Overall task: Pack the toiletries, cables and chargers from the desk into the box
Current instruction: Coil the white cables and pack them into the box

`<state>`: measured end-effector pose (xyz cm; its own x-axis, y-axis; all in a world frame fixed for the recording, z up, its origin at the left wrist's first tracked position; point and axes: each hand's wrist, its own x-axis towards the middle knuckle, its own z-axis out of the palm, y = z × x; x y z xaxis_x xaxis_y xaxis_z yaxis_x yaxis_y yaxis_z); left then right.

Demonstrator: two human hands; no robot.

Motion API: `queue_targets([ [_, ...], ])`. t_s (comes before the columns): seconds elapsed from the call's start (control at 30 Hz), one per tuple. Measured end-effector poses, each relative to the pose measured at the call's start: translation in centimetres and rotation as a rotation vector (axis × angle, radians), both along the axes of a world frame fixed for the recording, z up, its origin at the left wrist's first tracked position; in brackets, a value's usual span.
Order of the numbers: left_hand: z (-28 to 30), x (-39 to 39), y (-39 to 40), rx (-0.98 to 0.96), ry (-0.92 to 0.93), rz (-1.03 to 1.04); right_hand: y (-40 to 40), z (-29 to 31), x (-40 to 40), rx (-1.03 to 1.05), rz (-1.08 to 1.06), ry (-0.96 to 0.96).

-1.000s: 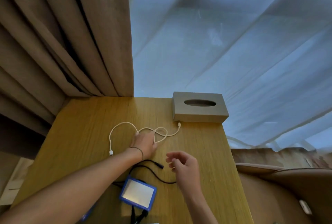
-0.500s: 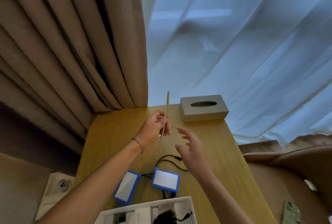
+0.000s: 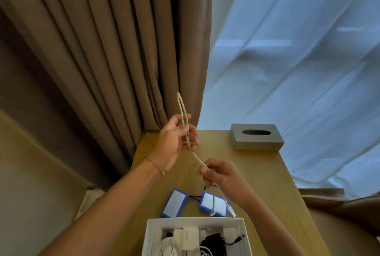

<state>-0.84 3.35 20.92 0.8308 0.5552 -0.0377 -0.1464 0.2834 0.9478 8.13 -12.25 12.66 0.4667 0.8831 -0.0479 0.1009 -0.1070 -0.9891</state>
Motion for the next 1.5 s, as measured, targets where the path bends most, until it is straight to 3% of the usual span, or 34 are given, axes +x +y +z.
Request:
queue_targets([
  [0.17,-0.6,-2.7,1.7,-0.273,-0.052,0.207,-1.8,-0.4,-0.7,-0.273,0.075,-0.314],
  [0.23,-0.8,-3.6,2.6,-0.273,-0.016,0.264,-2.9,-0.3,-0.6,-0.365,0.067,-0.328],
  [0.27,-1.1,-4.0,3.0,-0.154,0.050,0.286,-3.5,-0.2,-0.6,-0.385,0.059,-0.298],
  [0.33,-2.0,-4.6,3.2,0.302,0.281,0.253,-4.3,0.7,-0.6,-0.368,0.044,-0.256],
  [0.4,-3.3,-5.2,2.3,0.684,0.431,0.066,-4.7,2.0,-0.5,-0.323,0.039,-0.295],
  [0.53,-5.9,-6.8,-0.3,0.932,0.641,-0.487,-4.1,4.6,0.2,-0.265,0.065,-0.431],
  [0.63,-7.5,-7.5,-2.9,1.107,0.745,-0.616,-3.5,5.1,0.1,-0.235,0.072,-0.494],
  [0.7,-8.2,-7.9,-4.5,1.014,0.705,-0.576,-3.2,5.1,-0.1,-0.211,0.051,-0.504],
  [0.8,-8.2,-8.5,-5.9,0.653,0.519,-0.410,-2.9,4.7,-0.3,-0.169,-0.042,-0.485],
  [0.93,-8.1,-8.5,-6.8,0.450,0.298,-0.126,-2.6,3.2,-1.5,-0.141,-0.131,-0.376],
  [1.03,-8.2,-7.8,-7.0,0.372,0.270,0.024,-2.1,1.9,-2.9,-0.183,-0.132,-0.248],
  [1.17,-8.0,-7.7,-8.2,0.335,0.180,0.037,-1.4,0.6,-4.7,-0.243,-0.181,-0.107],
  [1.3,-8.2,-6.9,-8.4,0.214,0.265,0.254,-0.8,-0.1,-6.5,-0.294,-0.115,-0.093],
  [1.5,-8.4,-6.5,-7.3,0.018,0.412,0.360,-0.7,-0.7,-8.7,-0.333,-0.034,-0.005],
])
